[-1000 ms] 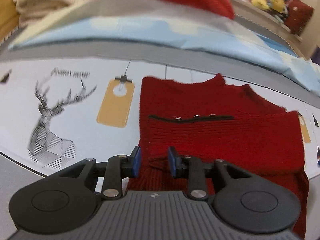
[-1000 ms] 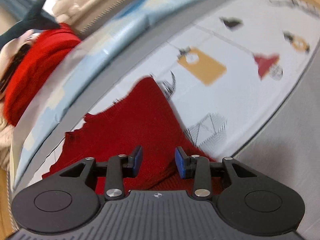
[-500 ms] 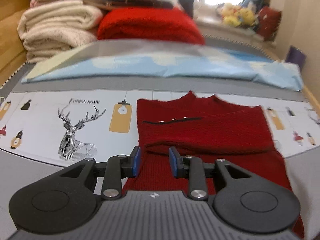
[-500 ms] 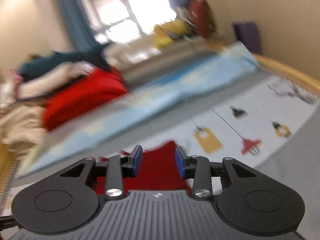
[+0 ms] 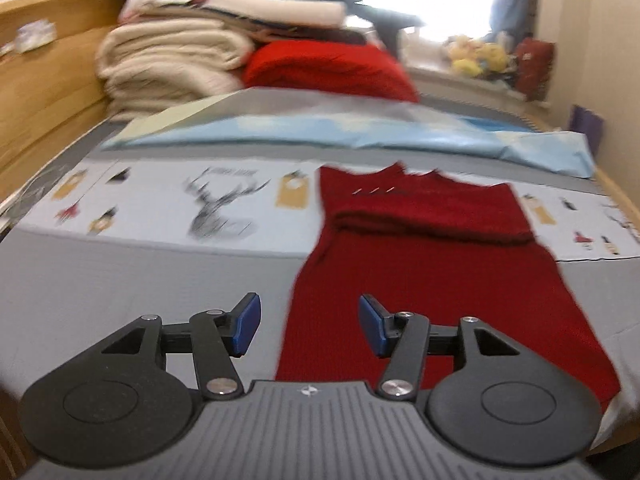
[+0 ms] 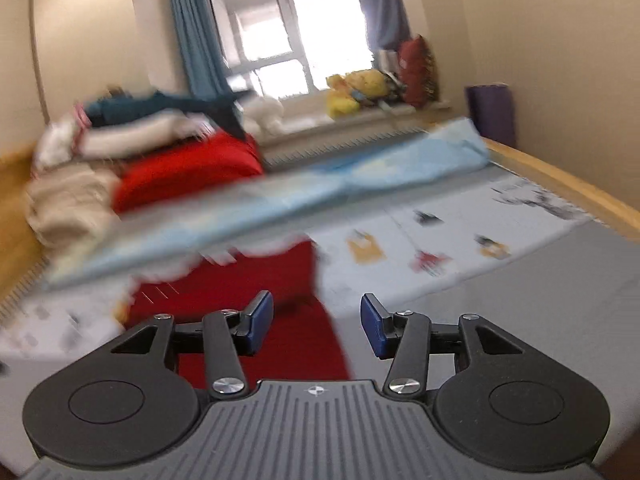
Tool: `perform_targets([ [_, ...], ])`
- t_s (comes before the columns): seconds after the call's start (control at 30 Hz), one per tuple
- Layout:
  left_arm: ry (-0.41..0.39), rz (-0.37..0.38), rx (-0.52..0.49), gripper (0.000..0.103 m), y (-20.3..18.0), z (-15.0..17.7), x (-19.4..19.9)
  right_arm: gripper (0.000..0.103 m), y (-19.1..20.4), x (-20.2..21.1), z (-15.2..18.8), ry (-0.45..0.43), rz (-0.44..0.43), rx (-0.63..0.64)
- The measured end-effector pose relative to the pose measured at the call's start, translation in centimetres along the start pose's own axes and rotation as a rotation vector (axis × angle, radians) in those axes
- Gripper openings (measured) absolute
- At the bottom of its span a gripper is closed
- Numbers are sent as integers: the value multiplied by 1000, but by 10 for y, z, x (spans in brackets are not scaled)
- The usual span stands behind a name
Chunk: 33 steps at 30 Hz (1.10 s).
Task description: Fold small clothes
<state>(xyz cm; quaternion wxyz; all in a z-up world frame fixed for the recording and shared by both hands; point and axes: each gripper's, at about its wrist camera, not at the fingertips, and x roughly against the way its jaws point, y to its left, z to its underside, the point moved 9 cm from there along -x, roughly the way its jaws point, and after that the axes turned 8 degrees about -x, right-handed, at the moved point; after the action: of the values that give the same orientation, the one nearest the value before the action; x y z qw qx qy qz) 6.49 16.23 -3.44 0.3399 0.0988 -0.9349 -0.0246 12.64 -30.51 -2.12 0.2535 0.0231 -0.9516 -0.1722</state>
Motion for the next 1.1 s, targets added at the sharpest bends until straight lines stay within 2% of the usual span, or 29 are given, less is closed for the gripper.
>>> perform_targets([
  [0.07,16,11,24,60,4,14,0,51,-18,-2,18,20,39,-13],
  [0.13,48,55,78,60,10,28,-9,51,-35,-15,38,95,93,-53],
  [0.23,107,108,141,58,18,55,-37,50,-44,-33,56,198,72,-148],
  [0.27,129,114,158,56,21,66,-48,50,-43,-40,61,224,70,-149],
  [0.3,152,120,169,51,23,78,-58,50,-43,-46,68,251,82,-134],
  [0.33,207,112,181,41,25,88,-70,50,-42,-51,76,279,93,-125],
  [0.37,259,107,219,40,28,96,-79,50,-44,-58,82,310,103,-130],
  [0.43,281,150,287,40,31,101,-89,50,-46,-68,91,345,119,-155],
  [0.57,366,75,246,40,40,123,-106,50,-55,-81,112,414,152,-171],
  [0.63,399,87,278,40,42,131,-110,50,-55,-89,120,451,157,-172],
  [0.8,388,88,256,40,44,132,-110,48,-55,-103,142,537,197,-119],
  [0.87,384,91,245,38,42,132,-109,43,-53,-104,145,543,200,-88],
  [0.93,384,110,240,24,38,133,-107,30,-50,-104,147,543,192,-69],
  [0.97,381,113,234,21,35,132,-105,25,-49,-105,147,545,185,-65],
  [1.0,377,109,218,17,34,132,-104,16,-47,-105,147,544,175,-61],
  [1.1,364,104,192,14,32,131,-102,12,-47,-102,143,527,165,-65],
])
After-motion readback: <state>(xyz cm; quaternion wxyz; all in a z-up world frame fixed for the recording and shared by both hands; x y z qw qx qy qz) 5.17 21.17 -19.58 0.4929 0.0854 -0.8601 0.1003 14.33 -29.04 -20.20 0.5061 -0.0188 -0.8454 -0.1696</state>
